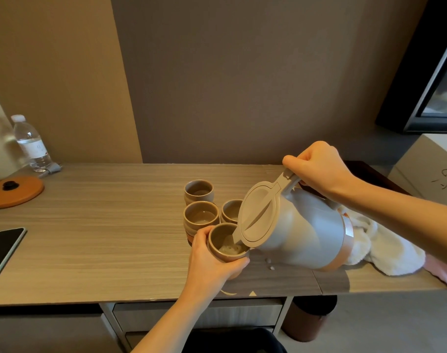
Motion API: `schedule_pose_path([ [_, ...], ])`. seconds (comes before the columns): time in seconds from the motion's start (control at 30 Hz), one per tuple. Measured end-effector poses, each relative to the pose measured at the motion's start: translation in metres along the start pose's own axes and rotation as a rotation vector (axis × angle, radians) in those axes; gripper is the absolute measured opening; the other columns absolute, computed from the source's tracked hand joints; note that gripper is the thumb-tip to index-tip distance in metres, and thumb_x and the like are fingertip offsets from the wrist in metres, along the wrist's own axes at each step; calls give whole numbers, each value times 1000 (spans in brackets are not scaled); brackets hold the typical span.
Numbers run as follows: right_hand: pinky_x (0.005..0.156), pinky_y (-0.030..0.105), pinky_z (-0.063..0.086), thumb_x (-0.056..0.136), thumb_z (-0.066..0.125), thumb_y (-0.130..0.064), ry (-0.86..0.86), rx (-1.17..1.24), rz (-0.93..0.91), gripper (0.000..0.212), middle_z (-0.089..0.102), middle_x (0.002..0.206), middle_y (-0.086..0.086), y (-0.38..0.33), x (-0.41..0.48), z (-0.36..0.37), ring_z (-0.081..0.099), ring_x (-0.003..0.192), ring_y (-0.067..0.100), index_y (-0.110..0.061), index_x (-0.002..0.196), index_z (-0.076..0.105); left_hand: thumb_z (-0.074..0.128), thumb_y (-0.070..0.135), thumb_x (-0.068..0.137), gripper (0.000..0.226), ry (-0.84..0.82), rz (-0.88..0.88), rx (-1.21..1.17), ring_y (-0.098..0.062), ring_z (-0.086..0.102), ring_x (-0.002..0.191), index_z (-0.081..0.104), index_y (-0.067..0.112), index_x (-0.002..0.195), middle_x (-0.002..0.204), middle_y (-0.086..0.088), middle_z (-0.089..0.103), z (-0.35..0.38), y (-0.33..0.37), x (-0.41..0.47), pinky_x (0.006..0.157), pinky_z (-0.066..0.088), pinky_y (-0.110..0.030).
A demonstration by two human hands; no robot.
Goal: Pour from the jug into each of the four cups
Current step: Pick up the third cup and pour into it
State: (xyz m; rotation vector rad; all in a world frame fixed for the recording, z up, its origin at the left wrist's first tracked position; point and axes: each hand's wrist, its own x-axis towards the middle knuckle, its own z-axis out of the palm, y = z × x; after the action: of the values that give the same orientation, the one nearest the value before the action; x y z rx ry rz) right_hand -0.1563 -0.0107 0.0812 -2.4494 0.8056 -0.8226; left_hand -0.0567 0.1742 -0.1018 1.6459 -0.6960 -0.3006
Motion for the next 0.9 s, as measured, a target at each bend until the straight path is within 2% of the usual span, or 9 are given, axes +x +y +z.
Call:
schedule_pose_path([
  [0.23,60,53,55,62,46,-51,-1,25,3,58,63,64,29,2,-2,-3,60,66,47,3,53,64,95,38,45,88,5,-8,3,-5,57,110,44,39,117,116,16,58,0,3,-1,82,49,-17],
  [0.4,60,53,55,64,46,-51,9,34,7,58,63,64,29,3,-4,-5,60,67,47,4,54,64,95,36,46,88,2,-1,6,-7,57,110,45,36,118,117,14,58,0,6,-3,82,50,-18],
  [0.57,65,53,56,76,55,-39,30,79,32,46,65,63,26,4,-8,-10,64,68,44,-7,45,63,95,35,46,87,6,4,6,-5,56,111,44,38,117,117,14,58,1,9,-5,87,50,-21],
  [0.67,67,50,56,83,57,-28,51,126,45,43,65,67,30,5,-12,-13,62,64,42,-2,49,64,93,42,42,90,11,5,-4,-7,56,113,45,37,118,119,13,58,0,11,-6,91,52,-27],
  [0.77,64,46,55,81,57,-28,66,181,88,42,65,69,30,9,-15,-15,60,60,34,5,55,66,89,51,37,92,26,12,-3,-7,56,112,46,38,117,118,14,59,-1,15,-7,91,53,-28],
  [0.83,59,37,50,82,58,-25,72,241,128,41,66,72,31,12,-16,-16,58,59,27,10,61,66,89,52,37,93,31,24,10,-7,56,112,46,38,118,118,14,58,-2,18,-6,91,53,-29],
  [0.9,58,31,47,83,58,-22,83,313,163,42,65,76,33,15,-18,-18,56,62,27,16,68,64,93,46,41,92,34,34,22,-8,56,112,45,37,119,119,13,57,-4,21,-5,91,53,-30],
])
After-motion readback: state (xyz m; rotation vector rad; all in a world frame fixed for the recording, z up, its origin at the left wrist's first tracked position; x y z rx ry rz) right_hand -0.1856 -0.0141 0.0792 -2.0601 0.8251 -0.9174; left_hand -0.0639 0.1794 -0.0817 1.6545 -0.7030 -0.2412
